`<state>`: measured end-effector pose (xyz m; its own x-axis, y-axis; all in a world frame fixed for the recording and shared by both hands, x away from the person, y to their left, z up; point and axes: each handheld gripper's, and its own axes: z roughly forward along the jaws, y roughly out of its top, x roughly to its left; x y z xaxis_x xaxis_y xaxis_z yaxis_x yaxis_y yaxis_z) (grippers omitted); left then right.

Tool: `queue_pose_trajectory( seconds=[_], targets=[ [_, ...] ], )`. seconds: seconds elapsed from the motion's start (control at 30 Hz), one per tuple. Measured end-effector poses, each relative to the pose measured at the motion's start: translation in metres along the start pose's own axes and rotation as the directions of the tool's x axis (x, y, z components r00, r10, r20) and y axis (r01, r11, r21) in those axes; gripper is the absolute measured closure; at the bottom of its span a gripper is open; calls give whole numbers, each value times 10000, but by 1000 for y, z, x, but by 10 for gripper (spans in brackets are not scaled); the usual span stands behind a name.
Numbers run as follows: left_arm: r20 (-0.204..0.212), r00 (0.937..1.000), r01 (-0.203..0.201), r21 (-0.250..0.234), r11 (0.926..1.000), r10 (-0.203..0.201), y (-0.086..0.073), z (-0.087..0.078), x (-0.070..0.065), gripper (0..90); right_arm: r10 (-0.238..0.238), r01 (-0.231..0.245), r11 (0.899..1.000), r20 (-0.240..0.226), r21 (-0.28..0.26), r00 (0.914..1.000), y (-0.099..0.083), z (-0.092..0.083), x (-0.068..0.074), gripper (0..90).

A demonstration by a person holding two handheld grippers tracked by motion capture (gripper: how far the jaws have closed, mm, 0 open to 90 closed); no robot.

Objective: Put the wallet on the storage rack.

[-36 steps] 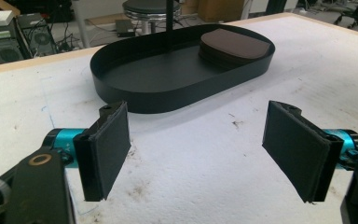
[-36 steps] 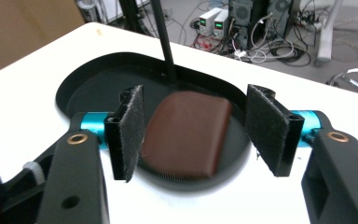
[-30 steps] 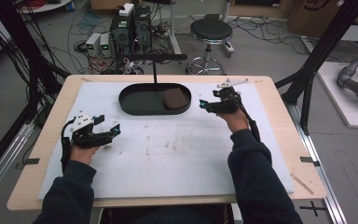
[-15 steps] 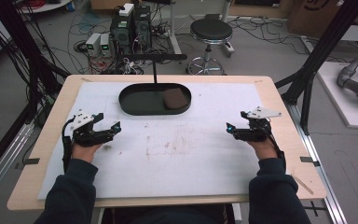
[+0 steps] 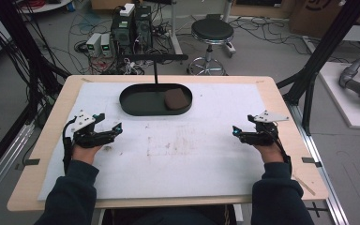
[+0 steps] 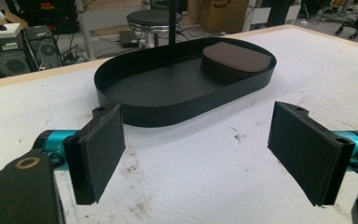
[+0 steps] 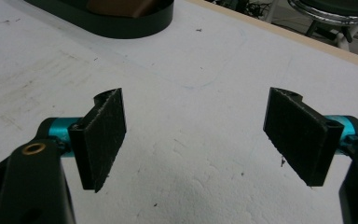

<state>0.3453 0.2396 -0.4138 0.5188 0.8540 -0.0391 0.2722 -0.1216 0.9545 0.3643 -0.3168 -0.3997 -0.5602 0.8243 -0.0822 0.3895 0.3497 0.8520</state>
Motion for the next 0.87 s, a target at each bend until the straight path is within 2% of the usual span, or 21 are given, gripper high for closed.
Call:
queue_pose_trajectory(
  seconds=[0.03,0.17,0.87],
  targets=[
    [-3,10000,-15,34,10000,15,0,0,0,186,-121,121,9999,57,-64,9999,0,0,0,215],
    [40,10000,-5,159,9999,5,-1,1,0,188,-67,67,10000,87,50,9999,0,0,0,215],
    [43,9999,131,125,9998,-132,-2,3,2,188,-44,43,10000,155,9,9999,-1,2,-2,216]
  ],
)
